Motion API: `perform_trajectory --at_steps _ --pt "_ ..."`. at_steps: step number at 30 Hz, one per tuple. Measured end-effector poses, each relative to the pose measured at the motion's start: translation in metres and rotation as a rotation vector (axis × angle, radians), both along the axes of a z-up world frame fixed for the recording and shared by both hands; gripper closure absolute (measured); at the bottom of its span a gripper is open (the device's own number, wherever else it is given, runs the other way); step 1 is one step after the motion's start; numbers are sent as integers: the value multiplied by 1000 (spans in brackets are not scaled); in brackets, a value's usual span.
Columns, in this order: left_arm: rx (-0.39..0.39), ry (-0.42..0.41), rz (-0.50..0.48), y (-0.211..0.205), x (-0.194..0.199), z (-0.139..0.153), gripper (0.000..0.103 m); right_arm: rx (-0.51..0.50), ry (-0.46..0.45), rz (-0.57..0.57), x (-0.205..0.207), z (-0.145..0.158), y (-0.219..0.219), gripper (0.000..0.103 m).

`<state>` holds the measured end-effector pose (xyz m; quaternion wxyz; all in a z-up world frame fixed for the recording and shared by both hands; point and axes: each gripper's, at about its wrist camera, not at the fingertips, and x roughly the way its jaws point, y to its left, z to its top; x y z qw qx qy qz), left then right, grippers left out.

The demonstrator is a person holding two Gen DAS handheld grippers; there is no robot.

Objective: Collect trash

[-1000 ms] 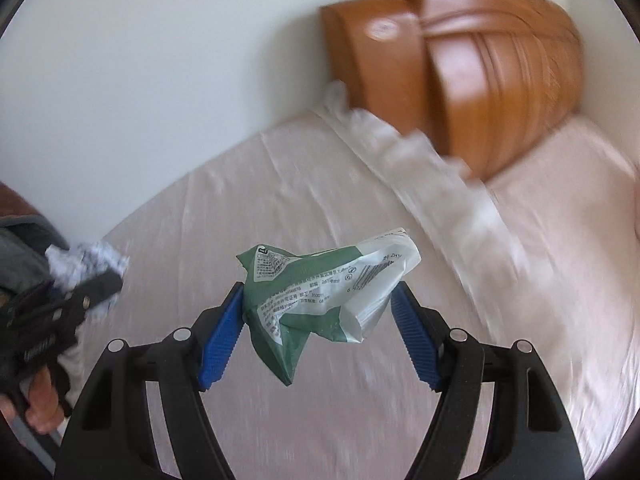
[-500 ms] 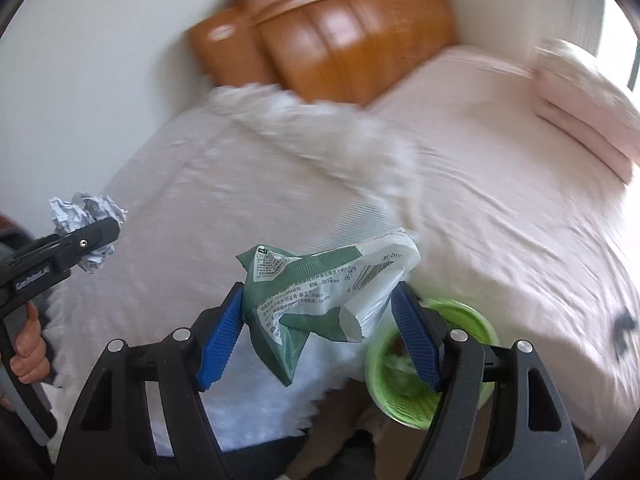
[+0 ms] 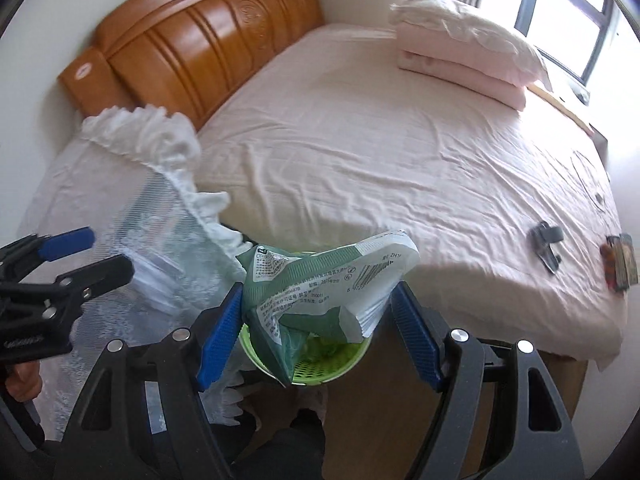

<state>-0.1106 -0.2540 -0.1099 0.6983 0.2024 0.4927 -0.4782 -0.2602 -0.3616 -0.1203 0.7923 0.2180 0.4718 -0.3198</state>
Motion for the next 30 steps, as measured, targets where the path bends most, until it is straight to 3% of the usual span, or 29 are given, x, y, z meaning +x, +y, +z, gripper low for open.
perform_trajectory --at_steps 3,9,11,12,17,24,30 --pt "8 -13 1 1 -1 2 11 12 8 3 2 -6 -4 29" --pt "25 -68 59 18 7 8 8 64 31 63 22 -27 -1 26" --pt "26 -83 90 27 14 11 8 102 53 97 34 -41 4 15" --pt "26 -89 111 33 20 13 8 104 68 103 42 -47 8 4" --pt "19 -128 207 63 43 25 8 128 89 120 69 -54 20 2" --pt "-41 -234 413 123 82 69 8 91 -29 243 133 4 56 2" --pt "-99 -421 633 192 111 135 8 -13 -180 429 197 90 108 2"
